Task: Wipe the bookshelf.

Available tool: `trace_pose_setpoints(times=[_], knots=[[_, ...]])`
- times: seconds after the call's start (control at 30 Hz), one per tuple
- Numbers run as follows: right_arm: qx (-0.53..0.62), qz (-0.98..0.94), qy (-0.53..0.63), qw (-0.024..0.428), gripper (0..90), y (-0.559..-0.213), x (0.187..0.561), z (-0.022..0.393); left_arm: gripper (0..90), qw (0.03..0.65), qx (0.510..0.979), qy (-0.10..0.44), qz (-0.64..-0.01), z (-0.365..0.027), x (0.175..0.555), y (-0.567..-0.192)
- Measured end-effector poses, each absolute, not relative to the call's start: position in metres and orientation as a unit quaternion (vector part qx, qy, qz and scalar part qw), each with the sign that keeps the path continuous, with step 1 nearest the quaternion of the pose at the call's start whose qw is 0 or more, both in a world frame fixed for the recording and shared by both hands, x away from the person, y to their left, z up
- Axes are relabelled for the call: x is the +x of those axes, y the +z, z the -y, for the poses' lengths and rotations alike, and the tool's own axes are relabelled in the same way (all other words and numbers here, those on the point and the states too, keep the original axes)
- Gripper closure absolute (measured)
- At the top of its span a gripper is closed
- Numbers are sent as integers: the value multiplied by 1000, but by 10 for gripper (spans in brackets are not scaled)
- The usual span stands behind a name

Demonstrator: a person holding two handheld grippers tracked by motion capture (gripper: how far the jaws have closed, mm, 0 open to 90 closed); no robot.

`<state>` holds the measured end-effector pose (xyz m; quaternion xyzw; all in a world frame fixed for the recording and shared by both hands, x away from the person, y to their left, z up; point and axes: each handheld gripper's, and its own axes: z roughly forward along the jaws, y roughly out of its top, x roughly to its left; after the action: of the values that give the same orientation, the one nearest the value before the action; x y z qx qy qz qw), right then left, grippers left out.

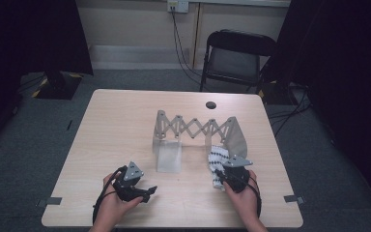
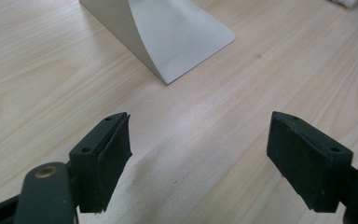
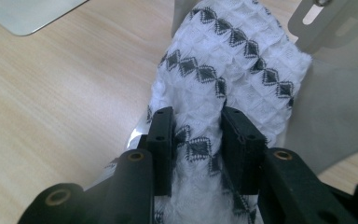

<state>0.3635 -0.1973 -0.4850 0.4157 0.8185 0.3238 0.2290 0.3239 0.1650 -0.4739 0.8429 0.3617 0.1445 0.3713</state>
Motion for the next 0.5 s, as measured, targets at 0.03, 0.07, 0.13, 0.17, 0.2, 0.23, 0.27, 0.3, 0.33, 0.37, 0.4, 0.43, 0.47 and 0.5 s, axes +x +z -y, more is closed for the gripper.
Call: trace_pose_setpoints(times=[0.03,0.07,0.13,0.17,0.2,0.23,0.27,0.3,0.33,0.37,0.4,0.43,0.47,0.5], knots=[[417,-817,326,229,657,-486,364,197,215,371,843,144,-362,-165,324,-474],[419,-814,330,230,658,-487,365,196,215,372,844,145,-360,-165,324,-474],[424,-809,335,229,659,-488,367,196,216,371,845,145,-358,-165,324,-474],[429,-807,336,228,659,-488,368,196,216,371,845,144,-358,-165,324,-474],[430,-806,338,226,657,-489,369,196,216,375,841,144,-362,-164,324,-475],[433,-805,338,226,651,-489,370,196,216,374,842,145,-362,-164,324,-474],[433,-804,341,224,644,-489,371,196,216,372,844,145,-359,-165,324,-474],[435,-802,343,222,635,-489,372,197,216,373,842,144,-361,-164,324,-474],[438,-801,346,218,609,-489,372,198,216,374,842,142,-362,-165,323,-473],[439,-799,351,213,571,-487,371,199,216,374,842,144,-362,-165,323,-473],[436,-799,355,210,545,-485,368,198,216,377,839,144,-365,-165,323,-473],[431,-801,359,210,530,-483,364,198,216,377,839,143,-366,-165,323,-473],[427,-802,359,212,512,-481,361,197,216,377,838,144,-367,-165,323,-474],[423,-804,360,213,493,-479,357,197,216,377,838,142,-368,-165,323,-474]])
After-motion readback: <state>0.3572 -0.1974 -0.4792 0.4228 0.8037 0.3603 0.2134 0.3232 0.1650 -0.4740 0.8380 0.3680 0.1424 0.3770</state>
